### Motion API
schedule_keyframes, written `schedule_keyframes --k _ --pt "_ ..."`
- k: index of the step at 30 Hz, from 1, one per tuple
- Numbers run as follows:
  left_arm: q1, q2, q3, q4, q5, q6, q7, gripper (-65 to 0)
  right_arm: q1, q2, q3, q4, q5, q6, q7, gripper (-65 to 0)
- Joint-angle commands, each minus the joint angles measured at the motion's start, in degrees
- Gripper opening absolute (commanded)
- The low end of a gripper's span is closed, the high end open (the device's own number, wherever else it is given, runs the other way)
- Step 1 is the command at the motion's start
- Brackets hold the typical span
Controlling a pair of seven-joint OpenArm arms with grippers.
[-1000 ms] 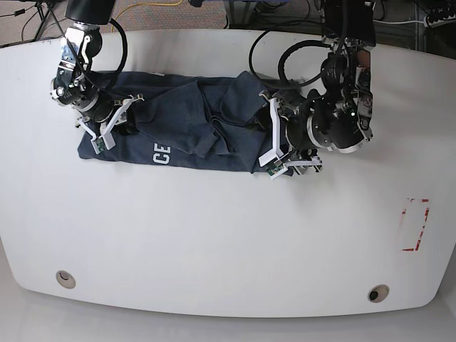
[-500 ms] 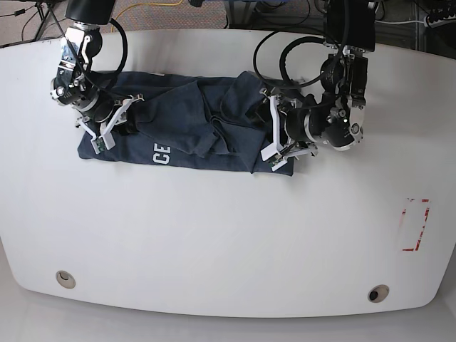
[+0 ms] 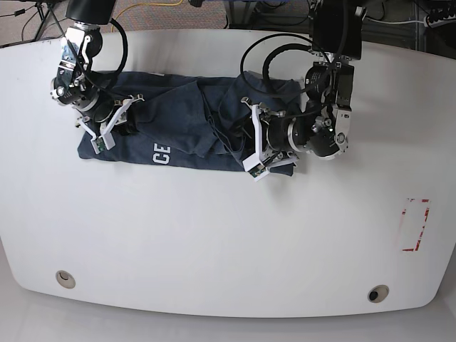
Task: Layout the t-shirt on the table in an organized manner, then fold the t-shirt properly
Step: 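Lay the folded end down on the strip with the left gripper, then open the left gripper and move it over the folded section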
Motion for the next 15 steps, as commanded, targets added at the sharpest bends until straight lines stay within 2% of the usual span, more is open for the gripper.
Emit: schedule_keyframes --k 1,9,15 --pt "-2.48 0.71 -0.03 0.52 -0.95 -0.18 -1.02 -43.8 -0.14 -0.46 -0.1 0.38 -0.99 0.1 -1.98 -52.5" --pt "-7.41 2.99 -0.03 -8.36 -0.95 0.17 -1.2 -43.6 -0.14 -0.81 -0.1 0.38 -0.99 0.1 -1.98 -52.5" --pt "-12.07 4.22 2.6 -16.71 -0.95 0.17 -5.86 -44.0 -0.14 -0.9 -0.1 0.38 -0.99 0.1 -1.98 -52.5"
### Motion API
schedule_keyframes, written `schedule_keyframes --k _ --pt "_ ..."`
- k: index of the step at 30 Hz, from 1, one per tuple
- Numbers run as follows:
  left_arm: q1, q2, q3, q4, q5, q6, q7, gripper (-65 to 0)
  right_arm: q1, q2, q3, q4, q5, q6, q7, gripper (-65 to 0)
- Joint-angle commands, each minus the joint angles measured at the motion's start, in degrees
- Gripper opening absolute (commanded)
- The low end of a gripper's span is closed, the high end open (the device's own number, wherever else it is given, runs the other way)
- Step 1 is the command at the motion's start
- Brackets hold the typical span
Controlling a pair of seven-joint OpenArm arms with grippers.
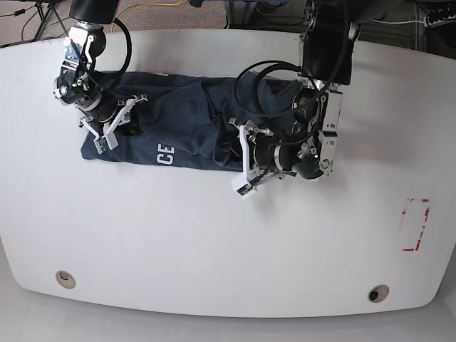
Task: Layout the t-shirt on the table in an organized manner, then fold the t-shirt properly
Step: 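Open the left gripper and move it over the folded section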
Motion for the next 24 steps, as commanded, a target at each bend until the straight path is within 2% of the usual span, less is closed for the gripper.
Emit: schedule_keyframes --k 1,6,8,12,16,20,24 --pt "-3.35 1.16 2.94 -2.03 -1.13 -0.13 -4.05 -44.2 -0.14 0.17 -0.12 0.25 -1.04 0.1 -2.18 -52.5" --pt "-5.81 2.57 8.21 -3.87 -1.3 -0.05 -7.83 -51.2 -0.14 0.17 -0.12 0.25 -1.04 0.1 -2.18 -52.5" --pt "-6.69 3.35 8.92 -4.05 -1.22 -0.05 -8.01 -51.9 -0.06 0.17 -0.12 0.25 -1.04 0.1 -2.18 -52.5" --pt "-7.75 3.35 9.01 -3.08 -1.3 -0.05 -7.92 -48.1 0.03 0.17 -0.12 0.25 -1.04 0.1 -2.18 -52.5" --pt "-7.39 3.35 9.01 0.61 -1.39 -0.05 -7.74 -41.5 0.03 0.17 -0.12 0.25 -1.04 0.1 -2.18 -52.5" --pt "-6.51 3.35 8.74 6.24 -1.39 -0.05 -4.75 -40.3 -0.06 0.17 -0.12 0.25 -1.04 0.1 -2.18 -52.5" --pt "-3.88 -0.07 8.74 12.39 -1.39 -0.4 -0.45 -40.3 -0.06 0.17 -0.12 0.25 -1.04 0.1 -2.18 -52.5"
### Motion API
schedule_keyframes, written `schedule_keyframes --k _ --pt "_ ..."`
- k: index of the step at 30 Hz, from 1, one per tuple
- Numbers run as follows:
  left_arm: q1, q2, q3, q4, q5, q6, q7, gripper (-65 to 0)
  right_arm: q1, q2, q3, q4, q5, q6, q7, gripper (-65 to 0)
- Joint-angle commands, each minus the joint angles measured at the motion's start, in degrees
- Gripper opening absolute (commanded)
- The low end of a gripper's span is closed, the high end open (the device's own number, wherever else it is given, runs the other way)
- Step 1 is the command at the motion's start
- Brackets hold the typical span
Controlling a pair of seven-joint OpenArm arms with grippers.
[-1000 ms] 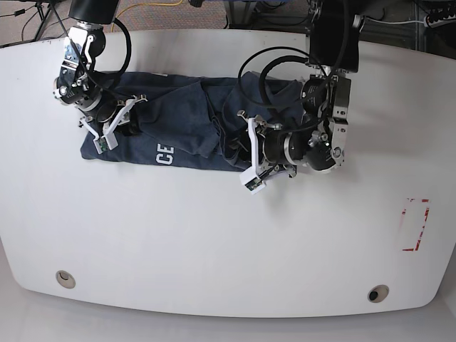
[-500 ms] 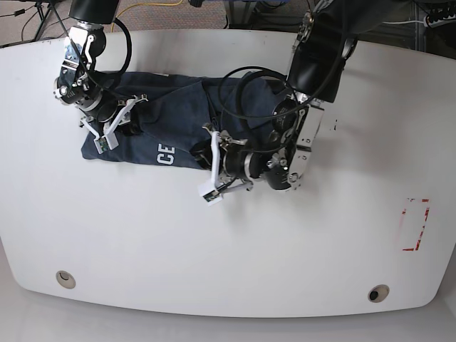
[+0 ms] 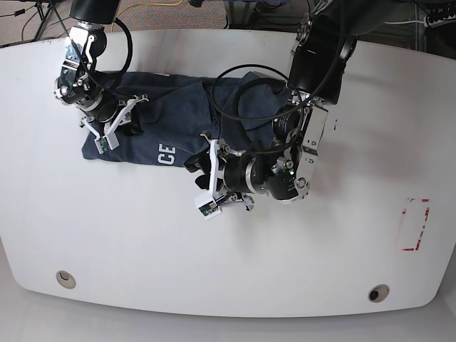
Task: Layout the t-shirt on the table in an organized manner, then fold the t-shirt properly
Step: 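Open the left gripper and move it over the folded section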
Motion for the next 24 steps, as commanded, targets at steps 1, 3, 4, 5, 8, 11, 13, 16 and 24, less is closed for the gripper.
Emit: schedule_keyframes --k 1,3,4,5,8,11,13,16,24 --pt "0.85 -2.63 -0.15 5.78 -0.78 -0.4 1.55 -40.3 0.01 0.37 -0.1 0.25 -1.06 0.08 -2.2 -52.5" --pt "2.78 -4.92 -0.15 9.03 -0.78 -0.4 2.07 -40.3 0.1 0.37 -0.1 0.25 -1.06 0.08 -2.2 -52.5" --pt "3.57 -5.62 -0.15 9.82 -0.78 -0.4 2.25 -40.3 0.19 0.37 -0.1 0.25 -1.06 0.08 -2.2 -52.5" --pt "5.16 -7.47 -0.15 11.67 -0.78 -0.4 2.25 -40.3 0.19 0.37 -0.1 0.25 -1.06 0.08 -2.2 -52.5" --pt "8.85 -11.69 -0.33 14.92 -0.78 -0.49 2.25 -40.3 0.1 0.37 -0.1 0.25 -1.06 0.08 -2.2 -52.5" --pt "11.84 -14.59 -1.65 16.59 -0.78 -0.49 2.25 -40.3 0.1 0.37 -0.1 0.25 -1.06 0.08 -2.2 -52.5" --pt "13.68 -15.55 -2.79 17.65 -0.78 -0.57 2.25 -40.3 0.1 0.37 -0.1 0.25 -1.06 0.08 -2.2 -52.5" --pt "16.23 -16.08 -3.58 18.26 -0.78 -0.57 2.25 -40.3 0.01 0.37 -0.1 0.25 -1.06 0.08 -2.2 -52.5" --pt "17.64 -15.55 1.6 17.91 -0.78 -0.57 2.25 -40.3 -0.17 0.37 -0.1 0.25 -1.06 0.08 -2.2 -52.5"
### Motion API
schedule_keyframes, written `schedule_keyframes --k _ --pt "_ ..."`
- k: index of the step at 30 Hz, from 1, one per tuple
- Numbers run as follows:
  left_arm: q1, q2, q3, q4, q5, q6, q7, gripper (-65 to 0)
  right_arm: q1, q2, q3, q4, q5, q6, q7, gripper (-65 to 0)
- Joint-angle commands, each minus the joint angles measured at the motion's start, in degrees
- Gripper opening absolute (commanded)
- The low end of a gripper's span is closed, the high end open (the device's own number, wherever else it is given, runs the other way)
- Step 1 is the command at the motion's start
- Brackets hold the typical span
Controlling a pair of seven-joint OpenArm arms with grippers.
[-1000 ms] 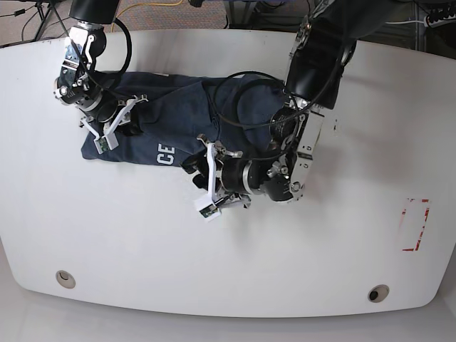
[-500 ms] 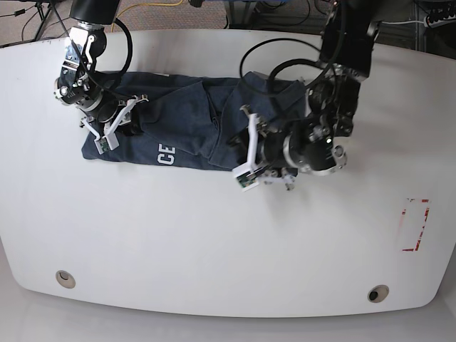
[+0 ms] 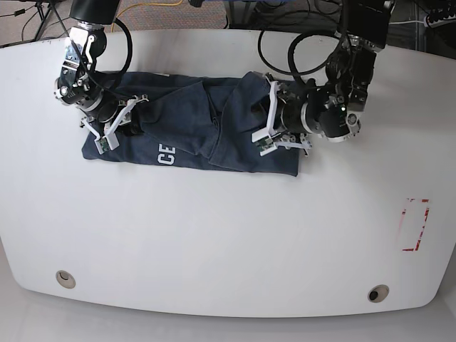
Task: Layout the t-shirt on the table in an organized manner, then fold the t-shirt properly
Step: 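Open the left gripper and move it over the folded section, then pinch the folded navy fabric with the left gripper and tuck it in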
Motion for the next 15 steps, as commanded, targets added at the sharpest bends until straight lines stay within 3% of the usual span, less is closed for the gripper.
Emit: schedule_keyframes --k 1,15 --pt "-0.98 0.64 2.77 0.86 -1.15 -0.11 -1.23 -40.3 -0.28 0.34 -0.1 0.25 -1.06 0.08 -2.05 -52.5" --pt "-4.15 5.57 13.05 -5.73 -1.15 -0.11 -1.14 -40.1 -0.28 0.34 -0.1 0.25 -1.06 0.08 -2.22 -52.5"
